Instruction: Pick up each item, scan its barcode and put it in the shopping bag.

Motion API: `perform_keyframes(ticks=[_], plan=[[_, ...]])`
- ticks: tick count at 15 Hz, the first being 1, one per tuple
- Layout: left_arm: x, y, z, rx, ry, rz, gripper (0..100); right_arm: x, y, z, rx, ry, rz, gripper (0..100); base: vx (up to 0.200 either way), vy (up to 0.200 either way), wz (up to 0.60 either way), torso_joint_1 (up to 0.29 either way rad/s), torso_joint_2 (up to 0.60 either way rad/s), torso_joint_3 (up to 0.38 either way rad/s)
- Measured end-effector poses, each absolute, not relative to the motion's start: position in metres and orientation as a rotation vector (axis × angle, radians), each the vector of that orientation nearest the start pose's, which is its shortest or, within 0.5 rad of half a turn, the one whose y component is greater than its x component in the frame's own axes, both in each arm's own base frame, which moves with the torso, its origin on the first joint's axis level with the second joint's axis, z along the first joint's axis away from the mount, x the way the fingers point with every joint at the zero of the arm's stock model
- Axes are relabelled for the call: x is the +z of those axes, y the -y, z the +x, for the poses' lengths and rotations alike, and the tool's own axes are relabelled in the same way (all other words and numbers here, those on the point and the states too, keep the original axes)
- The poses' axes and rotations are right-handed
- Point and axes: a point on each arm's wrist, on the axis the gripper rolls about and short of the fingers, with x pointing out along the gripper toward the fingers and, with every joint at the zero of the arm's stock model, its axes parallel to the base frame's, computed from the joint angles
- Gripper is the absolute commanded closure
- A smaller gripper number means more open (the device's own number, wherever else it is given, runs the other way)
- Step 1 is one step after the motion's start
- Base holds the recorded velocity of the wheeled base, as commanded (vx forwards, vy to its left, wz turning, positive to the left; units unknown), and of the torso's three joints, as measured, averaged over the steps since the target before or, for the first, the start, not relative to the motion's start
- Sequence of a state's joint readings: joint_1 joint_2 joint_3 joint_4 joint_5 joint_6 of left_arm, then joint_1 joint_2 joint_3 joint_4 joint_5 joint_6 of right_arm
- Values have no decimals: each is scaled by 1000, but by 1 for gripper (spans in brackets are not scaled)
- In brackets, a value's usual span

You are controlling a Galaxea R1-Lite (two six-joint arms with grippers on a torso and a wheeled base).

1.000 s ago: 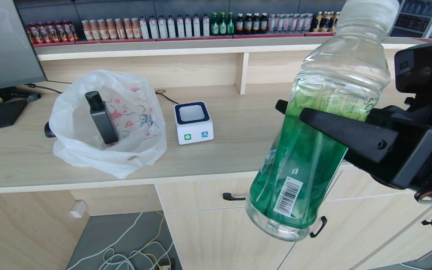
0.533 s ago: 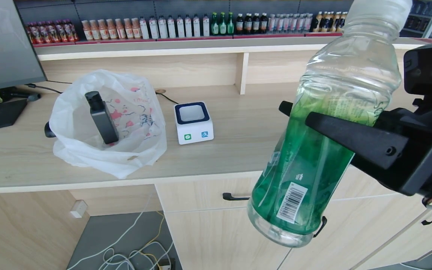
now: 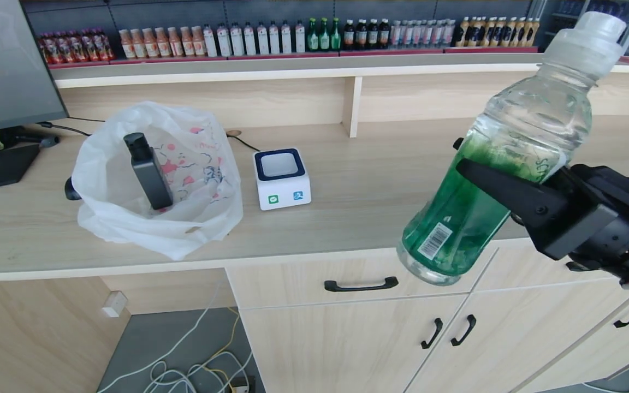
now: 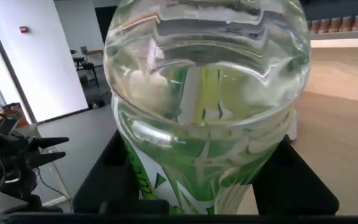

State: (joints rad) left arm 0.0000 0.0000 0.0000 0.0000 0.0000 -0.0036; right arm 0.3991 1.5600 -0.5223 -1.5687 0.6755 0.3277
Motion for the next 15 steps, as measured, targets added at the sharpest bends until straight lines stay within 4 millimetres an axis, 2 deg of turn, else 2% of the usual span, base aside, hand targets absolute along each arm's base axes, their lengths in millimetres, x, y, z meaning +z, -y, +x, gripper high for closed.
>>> perform_keyframes(ticks=[2, 5, 10, 13, 15], plan=[[75, 0, -23, -1, -2, -4, 0, 237, -99, 214, 1028, 404, 198, 100, 0, 0, 0, 0, 0, 0], [75, 0, -23, -2, -1, -4, 0, 237, -93, 219, 744, 470, 166, 100, 0, 0, 0, 0, 0, 0], [75, 0, -23, -1, 0, -4, 0, 229, -87, 224, 427, 467, 161, 100, 0, 0, 0, 0, 0, 0], [75, 0, -23, -1, 0, 0, 0, 240, -87, 230, 330, 527, 94, 100, 0, 0, 0, 0, 0, 0], [75, 0, -23, -2, 0, 0, 0, 239, -88, 231, 298, 523, 83, 100, 0, 0, 0, 0, 0, 0]])
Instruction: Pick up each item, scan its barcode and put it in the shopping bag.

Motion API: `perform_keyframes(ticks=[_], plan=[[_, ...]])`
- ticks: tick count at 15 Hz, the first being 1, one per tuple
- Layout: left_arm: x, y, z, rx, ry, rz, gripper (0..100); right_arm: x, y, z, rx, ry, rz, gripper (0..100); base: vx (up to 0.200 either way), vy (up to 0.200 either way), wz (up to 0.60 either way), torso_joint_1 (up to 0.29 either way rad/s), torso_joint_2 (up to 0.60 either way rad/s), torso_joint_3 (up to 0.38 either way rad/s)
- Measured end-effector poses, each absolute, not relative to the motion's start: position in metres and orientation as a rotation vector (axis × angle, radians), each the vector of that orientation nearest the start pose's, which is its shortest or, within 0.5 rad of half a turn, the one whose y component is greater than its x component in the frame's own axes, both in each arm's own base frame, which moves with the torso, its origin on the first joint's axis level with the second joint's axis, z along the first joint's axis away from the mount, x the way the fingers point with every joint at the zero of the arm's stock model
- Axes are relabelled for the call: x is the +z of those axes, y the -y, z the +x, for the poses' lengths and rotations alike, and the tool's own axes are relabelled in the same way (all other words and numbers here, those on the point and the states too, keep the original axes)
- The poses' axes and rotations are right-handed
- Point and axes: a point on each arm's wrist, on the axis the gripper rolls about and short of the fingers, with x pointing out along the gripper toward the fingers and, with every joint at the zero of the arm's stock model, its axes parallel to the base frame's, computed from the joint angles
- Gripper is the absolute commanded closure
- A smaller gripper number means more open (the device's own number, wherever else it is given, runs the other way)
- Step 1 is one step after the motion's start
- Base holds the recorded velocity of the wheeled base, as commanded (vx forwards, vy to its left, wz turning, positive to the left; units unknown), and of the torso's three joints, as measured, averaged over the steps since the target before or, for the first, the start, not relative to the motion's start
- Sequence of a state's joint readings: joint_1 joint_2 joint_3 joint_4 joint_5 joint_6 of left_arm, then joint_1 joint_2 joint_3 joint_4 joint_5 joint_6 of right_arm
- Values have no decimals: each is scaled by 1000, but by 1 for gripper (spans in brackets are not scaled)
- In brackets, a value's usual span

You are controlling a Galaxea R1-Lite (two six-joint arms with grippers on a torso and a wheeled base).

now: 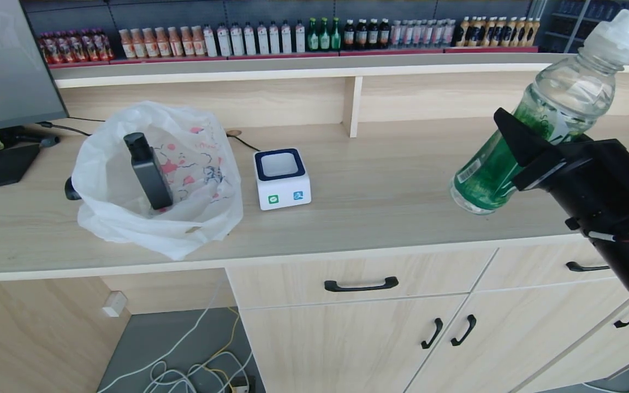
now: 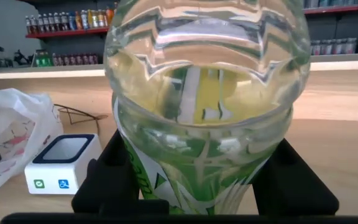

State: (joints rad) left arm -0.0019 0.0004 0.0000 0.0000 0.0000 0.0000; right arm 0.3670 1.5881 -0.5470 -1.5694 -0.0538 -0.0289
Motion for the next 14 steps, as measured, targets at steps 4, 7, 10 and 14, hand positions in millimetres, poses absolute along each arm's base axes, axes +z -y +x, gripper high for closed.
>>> perform_keyframes(ticks=[4, 7, 10, 14], plan=[[75, 0, -23, -2, -1, 0, 0, 235, -87, 230, 256, 506, 74, 100, 0, 200, 0, -2, 4, 5], [75, 0, -23, -3, 0, -4, 0, 236, -90, 233, 260, 510, 74, 100, 0, 200, 0, 12, 4, 1], [75, 0, -23, -1, -2, -4, 0, 235, -89, 237, 250, 509, 69, 100, 0, 200, 0, 4, 1, 2], [75, 0, -23, -2, -1, -4, 0, 232, -90, 240, 246, 498, 54, 100, 0, 200, 0, 5, 0, 0]])
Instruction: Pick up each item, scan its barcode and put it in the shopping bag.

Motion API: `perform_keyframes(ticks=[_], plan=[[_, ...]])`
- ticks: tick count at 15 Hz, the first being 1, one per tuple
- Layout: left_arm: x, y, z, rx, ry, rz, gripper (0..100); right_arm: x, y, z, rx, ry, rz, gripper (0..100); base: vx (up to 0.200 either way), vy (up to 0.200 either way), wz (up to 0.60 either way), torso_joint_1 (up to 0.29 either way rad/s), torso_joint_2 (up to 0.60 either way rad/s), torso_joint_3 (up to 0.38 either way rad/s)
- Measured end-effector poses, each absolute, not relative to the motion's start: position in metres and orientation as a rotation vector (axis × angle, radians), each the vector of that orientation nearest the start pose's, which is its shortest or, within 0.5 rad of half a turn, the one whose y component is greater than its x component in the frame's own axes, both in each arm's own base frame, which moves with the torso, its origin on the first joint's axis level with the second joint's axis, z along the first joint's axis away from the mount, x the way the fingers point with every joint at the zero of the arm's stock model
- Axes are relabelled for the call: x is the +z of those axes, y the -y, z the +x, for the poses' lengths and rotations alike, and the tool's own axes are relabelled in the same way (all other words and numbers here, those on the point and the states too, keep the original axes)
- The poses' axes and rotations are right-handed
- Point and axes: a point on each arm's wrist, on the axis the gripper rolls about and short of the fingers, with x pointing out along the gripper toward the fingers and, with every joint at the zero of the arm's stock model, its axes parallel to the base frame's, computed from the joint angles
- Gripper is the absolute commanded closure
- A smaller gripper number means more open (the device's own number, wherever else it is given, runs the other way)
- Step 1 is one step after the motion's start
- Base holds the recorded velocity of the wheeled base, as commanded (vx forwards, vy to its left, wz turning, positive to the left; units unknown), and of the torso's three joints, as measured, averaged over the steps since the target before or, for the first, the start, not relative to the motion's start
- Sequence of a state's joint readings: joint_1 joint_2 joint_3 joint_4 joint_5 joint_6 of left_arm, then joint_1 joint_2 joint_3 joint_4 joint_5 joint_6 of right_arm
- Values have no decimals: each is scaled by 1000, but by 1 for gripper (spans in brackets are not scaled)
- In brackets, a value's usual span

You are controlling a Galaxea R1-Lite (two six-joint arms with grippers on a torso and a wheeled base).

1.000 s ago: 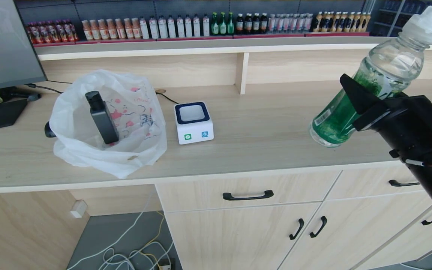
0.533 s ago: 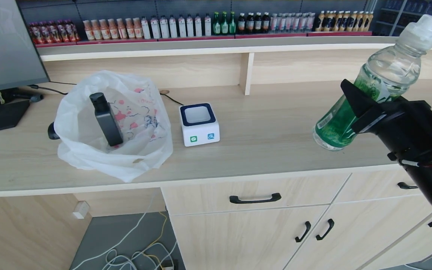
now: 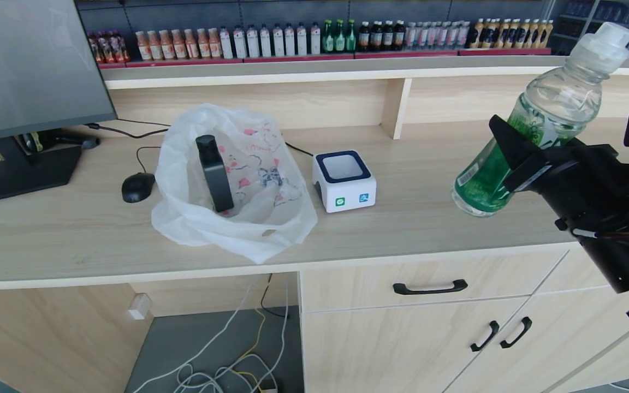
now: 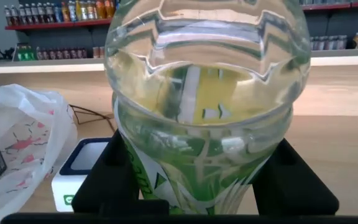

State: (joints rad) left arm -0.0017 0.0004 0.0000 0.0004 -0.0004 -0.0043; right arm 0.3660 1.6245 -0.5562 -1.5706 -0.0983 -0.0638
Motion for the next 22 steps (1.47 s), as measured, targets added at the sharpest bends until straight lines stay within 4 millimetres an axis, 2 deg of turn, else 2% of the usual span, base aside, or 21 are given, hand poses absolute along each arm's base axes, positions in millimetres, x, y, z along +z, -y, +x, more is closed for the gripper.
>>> perform_keyframes(ticks=[6, 10, 12, 18, 22], plan=[[75, 0, -23, -1, 0, -5, 0, 228, -90, 241, 250, 482, 53, 100, 0, 200, 0, 6, 1, 2], [75, 0, -23, -2, -1, -3, 0, 229, -86, 244, 237, 484, 31, 100, 0, 0, 0, 0, 0, 0], [75, 0, -23, -3, 0, -3, 0, 241, -85, 252, 214, 496, -6, 100, 0, 0, 0, 0, 0, 0], [75, 0, -23, -2, 0, 2, 0, 297, -100, 278, 398, 533, -301, 100, 0, 0, 0, 0, 0, 0], [75, 0, -23, -1, 0, 2, 0, 316, -107, 285, 488, 592, -453, 100, 0, 0, 0, 0, 0, 0]])
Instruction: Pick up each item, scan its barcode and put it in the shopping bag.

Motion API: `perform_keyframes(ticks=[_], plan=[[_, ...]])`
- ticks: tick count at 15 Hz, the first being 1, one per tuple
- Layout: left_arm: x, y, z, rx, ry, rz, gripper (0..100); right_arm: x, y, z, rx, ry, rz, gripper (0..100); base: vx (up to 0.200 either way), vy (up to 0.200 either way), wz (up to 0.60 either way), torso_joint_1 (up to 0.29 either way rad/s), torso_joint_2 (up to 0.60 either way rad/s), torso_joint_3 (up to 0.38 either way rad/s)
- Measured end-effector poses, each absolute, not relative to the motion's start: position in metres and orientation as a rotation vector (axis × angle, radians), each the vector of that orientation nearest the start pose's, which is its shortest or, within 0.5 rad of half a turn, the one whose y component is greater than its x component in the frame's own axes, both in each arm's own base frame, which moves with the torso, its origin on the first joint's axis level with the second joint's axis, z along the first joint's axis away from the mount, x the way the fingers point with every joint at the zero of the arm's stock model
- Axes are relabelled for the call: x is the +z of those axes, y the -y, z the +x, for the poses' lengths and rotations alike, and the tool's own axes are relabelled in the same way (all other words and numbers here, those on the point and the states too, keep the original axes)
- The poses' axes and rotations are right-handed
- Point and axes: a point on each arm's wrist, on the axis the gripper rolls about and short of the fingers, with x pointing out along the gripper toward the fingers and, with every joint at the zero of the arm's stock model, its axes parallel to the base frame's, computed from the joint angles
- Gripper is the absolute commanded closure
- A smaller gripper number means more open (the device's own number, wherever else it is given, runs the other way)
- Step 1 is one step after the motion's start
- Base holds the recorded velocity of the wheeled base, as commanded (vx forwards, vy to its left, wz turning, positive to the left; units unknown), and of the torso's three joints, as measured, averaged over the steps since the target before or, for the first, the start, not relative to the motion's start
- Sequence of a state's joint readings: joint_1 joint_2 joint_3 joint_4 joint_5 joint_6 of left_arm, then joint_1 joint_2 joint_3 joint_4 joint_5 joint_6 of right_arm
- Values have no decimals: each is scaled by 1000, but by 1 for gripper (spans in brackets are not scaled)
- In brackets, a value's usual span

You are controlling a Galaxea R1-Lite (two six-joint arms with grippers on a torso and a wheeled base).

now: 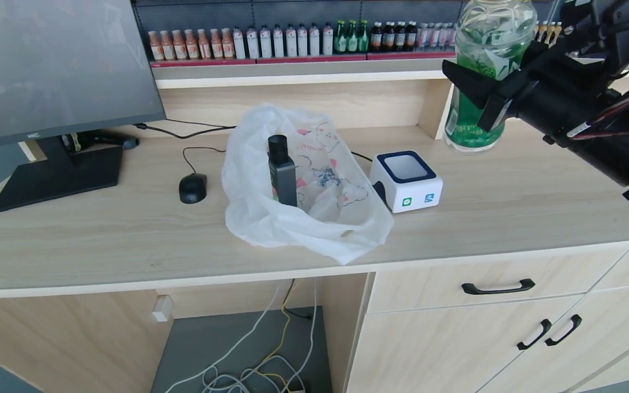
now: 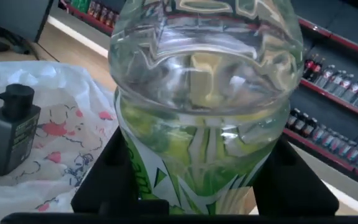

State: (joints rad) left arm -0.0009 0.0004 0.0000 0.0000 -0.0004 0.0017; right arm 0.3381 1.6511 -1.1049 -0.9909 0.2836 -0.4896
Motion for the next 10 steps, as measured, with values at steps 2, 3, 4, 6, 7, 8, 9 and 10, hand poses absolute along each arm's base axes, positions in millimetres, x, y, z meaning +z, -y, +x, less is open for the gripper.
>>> perform_keyframes(ticks=[2, 3, 4, 6, 7, 8, 9, 10], plan=[[75, 0, -23, -2, -1, 2, 0, 319, -109, 287, 522, 627, -517, 100, 0, 0, 0, 0, 0, 0], [75, 0, -23, -2, 0, 2, 0, 318, -110, 289, 543, 651, -573, 100, 0, 0, 0, 0, 0, 0], [75, 0, -23, -2, -1, 2, 0, 315, -112, 293, 564, 670, -621, 100, 0, 0, 0, 0, 0, 0], [75, 0, -23, -2, 0, 2, 0, 312, -117, 301, 592, 710, -706, 100, 0, 0, 0, 0, 0, 0], [75, 0, -23, -2, 0, 2, 0, 312, -119, 305, 602, 739, -754, 100, 0, 0, 0, 0, 0, 0], [75, 0, -23, -2, 0, 2, 0, 311, -120, 309, 619, 769, -797, 100, 0, 0, 0, 0, 0, 0], [75, 0, -23, -2, 0, 2, 0, 309, -122, 312, 637, 789, -824, 100, 0, 0, 0, 0, 0, 0], [75, 0, -23, -2, 0, 2, 0, 306, -125, 316, 662, 804, -848, 100, 0, 0, 0, 0, 0, 0]])
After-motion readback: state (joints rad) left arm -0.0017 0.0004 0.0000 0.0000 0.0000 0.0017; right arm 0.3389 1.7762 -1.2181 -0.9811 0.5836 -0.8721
